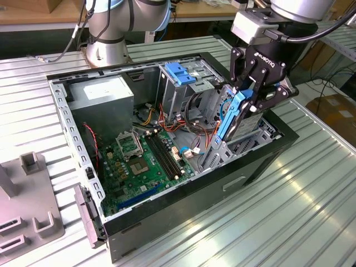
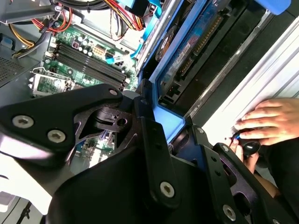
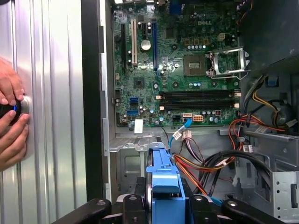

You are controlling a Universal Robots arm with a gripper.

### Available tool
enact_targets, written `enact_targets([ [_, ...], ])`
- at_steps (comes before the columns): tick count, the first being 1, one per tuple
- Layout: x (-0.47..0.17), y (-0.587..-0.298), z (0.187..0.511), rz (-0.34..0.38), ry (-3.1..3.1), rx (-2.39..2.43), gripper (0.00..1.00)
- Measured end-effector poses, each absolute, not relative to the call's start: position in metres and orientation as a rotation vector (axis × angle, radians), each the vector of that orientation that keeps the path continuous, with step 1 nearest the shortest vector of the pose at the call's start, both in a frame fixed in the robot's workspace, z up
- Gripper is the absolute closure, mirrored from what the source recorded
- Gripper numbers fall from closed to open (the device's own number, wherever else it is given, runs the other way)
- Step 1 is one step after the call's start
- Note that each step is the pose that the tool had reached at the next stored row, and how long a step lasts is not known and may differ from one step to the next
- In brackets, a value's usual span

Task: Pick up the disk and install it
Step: 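Insert the disk into the insertion slot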

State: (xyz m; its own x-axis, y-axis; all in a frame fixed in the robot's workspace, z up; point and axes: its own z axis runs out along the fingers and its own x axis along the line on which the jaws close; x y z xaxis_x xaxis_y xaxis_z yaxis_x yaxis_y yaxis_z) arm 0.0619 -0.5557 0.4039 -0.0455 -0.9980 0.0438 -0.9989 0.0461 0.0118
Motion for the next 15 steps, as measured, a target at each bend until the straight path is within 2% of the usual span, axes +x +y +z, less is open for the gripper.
enact_targets([
  [15, 0.062, -0.556, 0.390, 0.033, -2.243, 2.142, 0.63],
])
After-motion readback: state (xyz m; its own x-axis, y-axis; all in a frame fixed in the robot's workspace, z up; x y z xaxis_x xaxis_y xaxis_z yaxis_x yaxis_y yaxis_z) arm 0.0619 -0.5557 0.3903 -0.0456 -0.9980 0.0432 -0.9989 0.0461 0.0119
